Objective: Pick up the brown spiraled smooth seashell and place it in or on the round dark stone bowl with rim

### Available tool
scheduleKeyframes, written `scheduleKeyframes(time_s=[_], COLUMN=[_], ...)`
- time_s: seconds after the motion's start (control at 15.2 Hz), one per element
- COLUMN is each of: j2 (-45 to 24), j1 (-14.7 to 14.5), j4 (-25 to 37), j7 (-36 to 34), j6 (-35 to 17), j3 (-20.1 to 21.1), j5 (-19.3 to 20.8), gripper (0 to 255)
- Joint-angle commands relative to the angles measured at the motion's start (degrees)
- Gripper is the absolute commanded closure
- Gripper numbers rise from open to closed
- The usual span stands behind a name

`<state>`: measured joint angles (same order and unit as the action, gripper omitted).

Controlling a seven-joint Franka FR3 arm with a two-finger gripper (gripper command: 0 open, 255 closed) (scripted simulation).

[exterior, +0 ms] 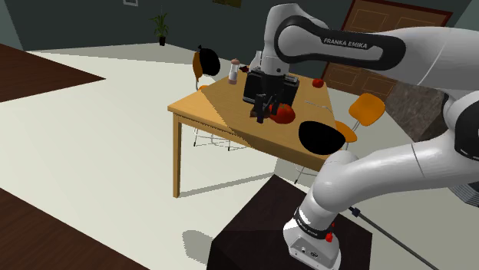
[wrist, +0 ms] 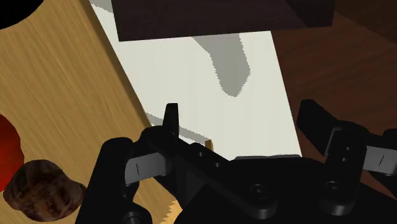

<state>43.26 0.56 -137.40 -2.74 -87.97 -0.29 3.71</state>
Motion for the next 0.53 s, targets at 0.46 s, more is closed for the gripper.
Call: scheduleKeyframes(time_s=[0.46], j2=[1.91], j1=[0.28], j4=[-7.8], j7=[16.38], j6=[-12.38], j3=[-5.95], j5=[13.92], gripper=[0])
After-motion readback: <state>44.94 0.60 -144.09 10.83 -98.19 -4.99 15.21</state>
